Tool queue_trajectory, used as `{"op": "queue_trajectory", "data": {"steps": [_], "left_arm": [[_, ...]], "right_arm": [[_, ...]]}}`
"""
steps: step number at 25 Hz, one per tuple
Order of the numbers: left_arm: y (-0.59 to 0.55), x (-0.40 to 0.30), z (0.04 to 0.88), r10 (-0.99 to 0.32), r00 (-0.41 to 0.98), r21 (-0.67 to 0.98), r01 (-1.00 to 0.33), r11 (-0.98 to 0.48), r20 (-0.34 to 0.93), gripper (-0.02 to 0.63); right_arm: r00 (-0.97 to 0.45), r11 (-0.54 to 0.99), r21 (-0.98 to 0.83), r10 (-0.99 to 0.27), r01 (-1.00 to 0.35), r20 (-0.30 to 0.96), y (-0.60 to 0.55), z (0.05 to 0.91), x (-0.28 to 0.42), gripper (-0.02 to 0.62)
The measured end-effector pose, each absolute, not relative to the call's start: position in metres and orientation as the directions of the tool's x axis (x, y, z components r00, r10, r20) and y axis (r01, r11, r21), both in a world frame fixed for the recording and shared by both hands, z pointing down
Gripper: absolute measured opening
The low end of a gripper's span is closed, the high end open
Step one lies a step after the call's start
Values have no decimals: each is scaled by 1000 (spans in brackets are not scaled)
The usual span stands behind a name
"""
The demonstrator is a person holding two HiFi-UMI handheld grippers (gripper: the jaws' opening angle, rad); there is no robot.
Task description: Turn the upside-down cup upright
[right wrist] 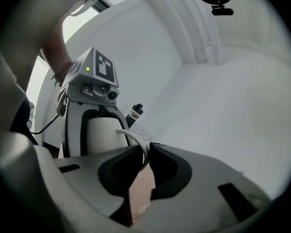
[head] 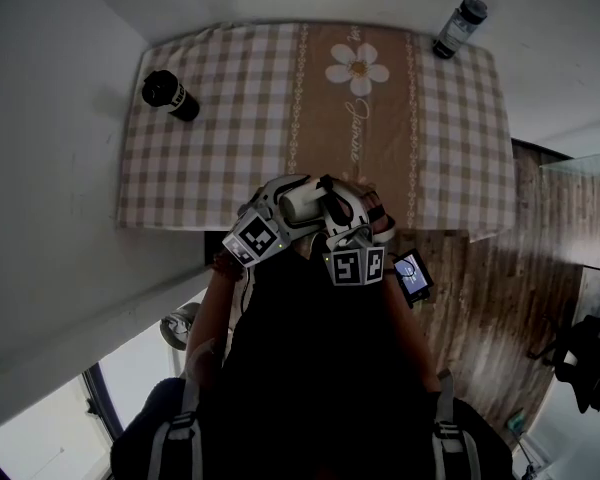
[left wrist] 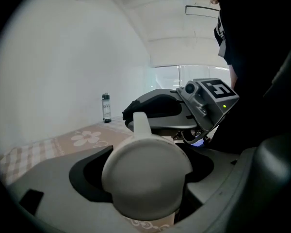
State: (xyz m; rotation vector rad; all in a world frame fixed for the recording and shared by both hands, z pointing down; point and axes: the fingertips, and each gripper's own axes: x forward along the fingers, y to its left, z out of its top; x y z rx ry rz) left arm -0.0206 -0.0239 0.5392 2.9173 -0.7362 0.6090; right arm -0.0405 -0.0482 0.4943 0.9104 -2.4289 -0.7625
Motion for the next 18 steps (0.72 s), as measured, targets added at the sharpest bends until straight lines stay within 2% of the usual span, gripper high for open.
{"op": "queue_trajectory", "data": {"steps": [18], "left_arm": [[-21,-21,553,-452,791,-57,-473,-879,413,399]], "right_arm": [[-695,623,666,-687,-411,214,-42,496,-47,47]]}}
